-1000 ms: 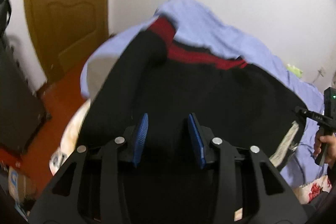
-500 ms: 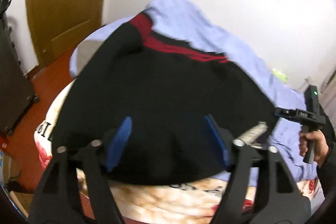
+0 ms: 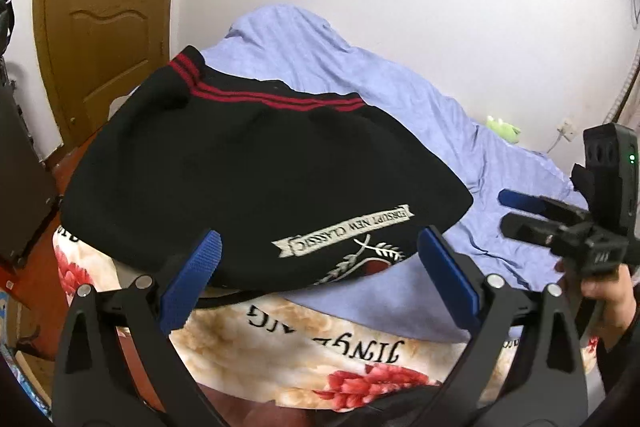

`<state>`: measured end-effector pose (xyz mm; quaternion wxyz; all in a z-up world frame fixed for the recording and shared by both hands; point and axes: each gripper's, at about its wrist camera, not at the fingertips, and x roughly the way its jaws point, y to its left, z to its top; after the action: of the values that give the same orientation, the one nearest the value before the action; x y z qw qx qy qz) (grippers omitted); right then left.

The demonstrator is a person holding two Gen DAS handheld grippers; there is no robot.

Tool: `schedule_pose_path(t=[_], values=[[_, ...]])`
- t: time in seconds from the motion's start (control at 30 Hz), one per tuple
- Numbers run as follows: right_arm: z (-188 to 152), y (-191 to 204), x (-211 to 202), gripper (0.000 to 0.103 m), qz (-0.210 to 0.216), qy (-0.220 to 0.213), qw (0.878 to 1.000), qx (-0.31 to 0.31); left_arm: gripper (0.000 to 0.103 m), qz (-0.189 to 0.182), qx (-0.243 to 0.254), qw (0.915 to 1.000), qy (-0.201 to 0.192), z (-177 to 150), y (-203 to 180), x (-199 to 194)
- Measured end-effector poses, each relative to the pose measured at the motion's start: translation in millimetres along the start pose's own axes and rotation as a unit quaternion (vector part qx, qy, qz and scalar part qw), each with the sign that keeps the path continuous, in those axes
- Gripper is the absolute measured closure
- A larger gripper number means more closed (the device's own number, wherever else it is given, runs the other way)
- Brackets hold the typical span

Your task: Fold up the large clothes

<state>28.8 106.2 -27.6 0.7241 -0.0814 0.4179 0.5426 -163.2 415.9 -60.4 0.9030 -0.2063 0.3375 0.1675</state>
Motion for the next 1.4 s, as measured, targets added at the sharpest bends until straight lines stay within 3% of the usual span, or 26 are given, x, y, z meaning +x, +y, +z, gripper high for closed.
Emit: schedule_pose_path(t=[0.23,1.4], values=[[-3,-3,5,0.005,-0.001,-0.005,1.0,0.02,0.007,0.017,0.014,0.9993,-0.032,6,-20,-10],[-3,-6,19,0.005,0.003,-0.019,1.0,0.019,0.007,0.052,0.034,0.9973,-0.038,15,-25,-4]])
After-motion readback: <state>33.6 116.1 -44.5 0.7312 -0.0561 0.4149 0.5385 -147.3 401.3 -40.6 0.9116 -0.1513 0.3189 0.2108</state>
